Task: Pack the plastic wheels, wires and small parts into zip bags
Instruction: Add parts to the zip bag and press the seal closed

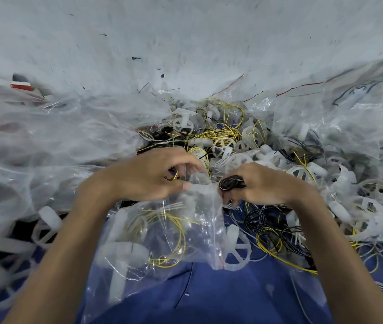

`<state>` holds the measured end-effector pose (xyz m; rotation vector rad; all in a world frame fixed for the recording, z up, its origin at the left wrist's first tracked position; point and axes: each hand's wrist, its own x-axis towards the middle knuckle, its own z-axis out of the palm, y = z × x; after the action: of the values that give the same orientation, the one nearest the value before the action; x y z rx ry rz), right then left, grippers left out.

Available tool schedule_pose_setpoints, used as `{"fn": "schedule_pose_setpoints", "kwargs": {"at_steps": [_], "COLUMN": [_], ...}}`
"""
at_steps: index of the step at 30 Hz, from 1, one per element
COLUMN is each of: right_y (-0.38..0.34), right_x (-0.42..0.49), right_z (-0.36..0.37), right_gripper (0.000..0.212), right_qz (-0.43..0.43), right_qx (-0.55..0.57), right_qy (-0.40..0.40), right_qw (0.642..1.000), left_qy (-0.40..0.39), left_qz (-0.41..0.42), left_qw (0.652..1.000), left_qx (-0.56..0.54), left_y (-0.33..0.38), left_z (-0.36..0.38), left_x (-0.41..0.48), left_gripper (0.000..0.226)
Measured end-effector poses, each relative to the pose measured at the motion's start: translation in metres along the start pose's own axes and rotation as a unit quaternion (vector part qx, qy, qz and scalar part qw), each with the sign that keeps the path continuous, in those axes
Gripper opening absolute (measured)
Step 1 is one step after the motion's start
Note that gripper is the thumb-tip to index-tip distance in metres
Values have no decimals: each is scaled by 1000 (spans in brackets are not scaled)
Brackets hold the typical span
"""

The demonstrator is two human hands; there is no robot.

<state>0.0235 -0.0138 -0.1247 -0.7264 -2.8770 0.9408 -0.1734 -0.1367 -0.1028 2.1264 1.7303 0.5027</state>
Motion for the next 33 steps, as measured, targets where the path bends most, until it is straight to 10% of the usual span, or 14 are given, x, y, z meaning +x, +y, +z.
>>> {"fn": "schedule_pose_setpoints", "kwargs": {"at_steps": [13,33], "right_y": [-15,-30], "right_x": [-4,4], "right_z": [8,21], "right_gripper": [15,30], "right_qz": [-18,15], "right_qx": [162,-59], "right_qy": [-57,-142], "right_qw": [985,988], "left_qy": [-11,36], "left_qz": [93,159], "left_qw": [995,962], "left_qx": [-44,-217], "left_y": [15,7], "left_z": [16,2], "left_x": [8,1], "left_gripper": [6,12]}}
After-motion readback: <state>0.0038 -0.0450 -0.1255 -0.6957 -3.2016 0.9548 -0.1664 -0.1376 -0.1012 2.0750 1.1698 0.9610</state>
